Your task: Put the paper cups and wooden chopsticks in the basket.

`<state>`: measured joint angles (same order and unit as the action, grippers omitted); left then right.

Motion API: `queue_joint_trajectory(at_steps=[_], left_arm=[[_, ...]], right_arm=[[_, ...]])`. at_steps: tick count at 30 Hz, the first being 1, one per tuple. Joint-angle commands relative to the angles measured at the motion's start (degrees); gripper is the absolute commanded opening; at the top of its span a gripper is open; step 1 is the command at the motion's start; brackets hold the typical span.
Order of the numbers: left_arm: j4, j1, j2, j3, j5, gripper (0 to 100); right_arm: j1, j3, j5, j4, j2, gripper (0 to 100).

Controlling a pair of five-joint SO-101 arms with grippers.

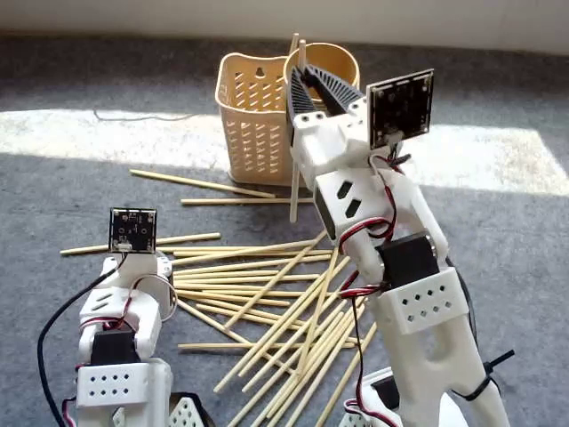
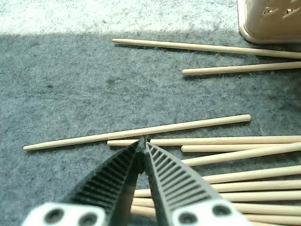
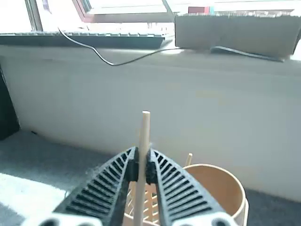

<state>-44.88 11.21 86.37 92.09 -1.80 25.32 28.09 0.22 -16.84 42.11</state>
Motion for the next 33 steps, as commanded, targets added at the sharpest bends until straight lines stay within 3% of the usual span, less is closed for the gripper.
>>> queue_joint_trajectory(at_steps=[1,10,17,33], left_arm=[[1.1,0.6,0.5,-0.4,-0.4,1],[1.2,0.4,0.5,0.2,-3.4,1],[1.2,0.4,0.5,0.3,-3.4,1],[1.2,0.4,0.5,0.3,-3.4,1]], right_arm=[[0.6,-1.7,1.5,10.0,1.4,0.5],[0.6,-1.4,1.4,24.4,1.2,0.5],[0.6,-4.4,1.4,34.9,-8.0,0.5],[0.3,-14.3,1.4,43.9,-26.8,0.5]])
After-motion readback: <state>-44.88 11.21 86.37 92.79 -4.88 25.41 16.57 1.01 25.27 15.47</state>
